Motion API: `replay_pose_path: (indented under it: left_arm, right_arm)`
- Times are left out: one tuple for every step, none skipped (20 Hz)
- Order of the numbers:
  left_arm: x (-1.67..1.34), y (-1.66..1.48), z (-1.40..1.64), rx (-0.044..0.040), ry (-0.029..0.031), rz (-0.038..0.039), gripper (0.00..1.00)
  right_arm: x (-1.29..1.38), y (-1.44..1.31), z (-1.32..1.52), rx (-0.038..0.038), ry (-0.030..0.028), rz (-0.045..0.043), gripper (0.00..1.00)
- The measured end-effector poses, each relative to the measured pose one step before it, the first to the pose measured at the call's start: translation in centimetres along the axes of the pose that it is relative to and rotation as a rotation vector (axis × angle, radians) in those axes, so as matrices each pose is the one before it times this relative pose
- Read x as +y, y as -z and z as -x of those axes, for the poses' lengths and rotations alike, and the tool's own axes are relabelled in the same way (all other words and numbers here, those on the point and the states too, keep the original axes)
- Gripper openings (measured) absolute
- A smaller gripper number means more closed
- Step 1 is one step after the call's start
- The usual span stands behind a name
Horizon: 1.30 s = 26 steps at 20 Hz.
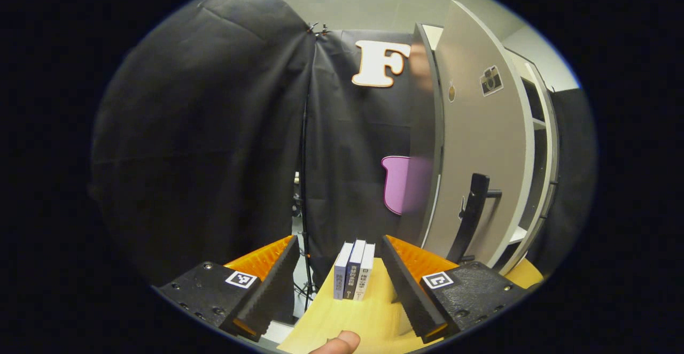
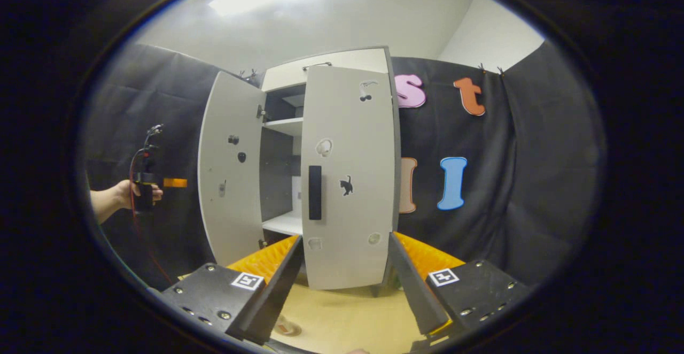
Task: Grasp the bottle in the cabinet with the left hand and place it on the coaster, then close the right door with the right hand and the left door with the left hand.
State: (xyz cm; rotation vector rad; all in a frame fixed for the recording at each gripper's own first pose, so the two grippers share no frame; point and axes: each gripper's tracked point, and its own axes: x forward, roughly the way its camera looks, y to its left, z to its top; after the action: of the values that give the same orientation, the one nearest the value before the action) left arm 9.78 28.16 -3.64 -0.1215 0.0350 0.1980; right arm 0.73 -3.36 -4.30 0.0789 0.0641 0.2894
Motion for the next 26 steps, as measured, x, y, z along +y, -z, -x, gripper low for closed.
replay_pose_path:
  left_arm:
    - [-0.559, -0.351, -0.687, -0.01128, 0.00147, -0.00464, 0.97]
    - [-0.914, -0.161, -0.52, 0.00529, 0.00373, 0.01053, 0.96]
    - [-1.371, 0.259, -0.213, 0.00972, 0.013, 0.01702, 0.93]
    - [-2.179, 0.077, -0.306, 0.01116, 0.04027, 0.01692, 0.93]
    - [-1.898, 0.017, -0.297, 0.00891, 0.02482, -0.00377, 0.94]
    - [-0.217, -0.712, 0.086, -0.0172, -0.02331, -0.04929, 0.94]
    - [-0.095, -0.832, 0.385, -0.03998, -0.00847, -0.05829, 0.86]
    - [-0.401, -1.111, 0.307, -0.02222, 0.01204, -0.02231, 0.84]
    - [-1.016, 0.14, -0.12, 0.00728, 0.02372, 0.01655, 0.87]
    - [-1.532, 0.196, -0.299, 0.01405, 0.03128, 0.03856, 0.85]
    - [-1.158, 0.167, -0.115, 0.01829, 0.02035, 0.02894, 0.87]
    - [-0.523, -0.159, 0.007, 0.00665, 0.01908, 0.00548, 0.87]
    - [-0.744, -0.319, 0.038, -0.00766, 0.01068, -0.00736, 0.86]
    - [-0.257, -0.297, -0.06, -0.00782, 0.00269, -0.01942, 0.87]
    - [-0.434, -0.172, -0.164, -0.00816, -0.00042, -0.01419, 0.89]
    - [-0.852, 0.156, 0.133, -0.00144, 0.00283, -0.00719, 0.87]
    - [-0.713, 0.034, -0.006, 0.00055, 0.00892, 0.00436, 0.85]
    - [-0.571, 0.122, -0.213, 0.00367, 0.01275, 0.0052, 0.87]
    - [-0.299, -0.195, -0.177, -0.00065, 0.00683, 0.00333, 0.87]
    - [-0.082, 0.067, -0.115, 0.00355, 0.00025, -0.00251, 0.87]
    - [0.038, -0.172, -0.07, -0.00415, -0.00588, -0.004, 0.87]
    - [0.046, -0.013, -0.056, -0.00075, -0.00687, -0.00421, 0.87]
    - [-0.026, -0.073, -0.048, 0.00081, -0.00028, 0.00004, 0.87]
    - [-0.173, 0.092, -0.019, 0.00103, 0.00224, 0.0053, 0.87]
    - [-0.147, 0.023, 0.041, -0.00028, 0.003, 0.00716, 0.85]
    - [-0.16, -0.059, -0.064, 0.00042, 0.00339, -0.00162, 0.87]
  right_arm:
    - [-0.01, 0.194, 0.599, -0.00144, 0.00134, -0.00095, 0.96]
    - [-0.259, 0.425, 0.584, 0.00468, 0.00974, -0.00303, 0.96]
    - [-0.408, 0.162, 0.548, 0.00325, 0.01547, -0.00426, 0.96]
    - [-0.17, 0.004, 0.483, -0.00149, 0.01082, -0.00381, 0.96]
    - [-0.528, -0.477, 0.386, -0.0175, 0.02866, -0.00193, 0.96]
    - [-1.057, -0.822, 0.198, -0.0248, 0.04638, -0.00723, 0.96]
    - [-0.423, -0.681, 0.401, -0.02292, 0.02845, -0.0062, 0.96]
    - [-0.068, -0.619, 0.301, -0.01825, 0.01008, -0.00374, 0.92]
    - [0.117, -0.474, 0.193, -0.01616, 0.00142, -0.00569, 0.96]
    - [0.313, -0.323, 0.157, -0.00639, -0.0109, -0.00712, 0.96]
    - [0.278, -0.06, 0.11, 0.0006, -0.01058, -0.00089, 0.96]
    - [-0.036, 0.053, 0.087, 0.00418, -0.00312, 0.00553, 0.96]
    - [-0.32, 0.019, 0.111, 0.00551, 0.00212, 0.01054, 0.96]
    - [-0.249, -0.036, -0.034, 0.00617, 0.002, 0.00825, 0.96]
    - [-0.04, 0.026, -0.149, 0.00557, -0.00463, 0.00294, 0.96]
    - [0.172, 0.068, -0.229, 0.00334, -0.00627, -0.00012, 0.96]
    - [0.048, -0.008, -0.064, 0.00193, -0.00168, 0.00117, 0.96]
    - [-0.771, -0.262, -0.242, -0.00294, 0.01197, 0.0084, 0.96]
    - [-0.275, -0.267, 0.078, -0.01276, 0.01909, 0.01116, 0.96]
    - [-0.256, -0.378, 0.169, -0.01411, 0.01149, 0.00676, 0.96]
    - [0.017, -0.019, -0.052, -0.00902, -0.00142, -0.00529, 0.96]
    - [0.213, -0.088, -0.039, -0.00342, -0.01091, -0.01297, 0.96]
    - [0.1, 0.002, -0.054, -0.0024, -0.00598, -0.00865, 0.92]
    - [0.008, -0.004, -0.013, -0.00143, -0.00102, -0.00182, 0.96]
    - [-0.047, 0.185, 0.025, 0.00295, 0.00263, 0.00369, 0.97]
    - [-0.081, 0.151, 0.001, 0.00312, 0.0055, 0.00376, 0.96]
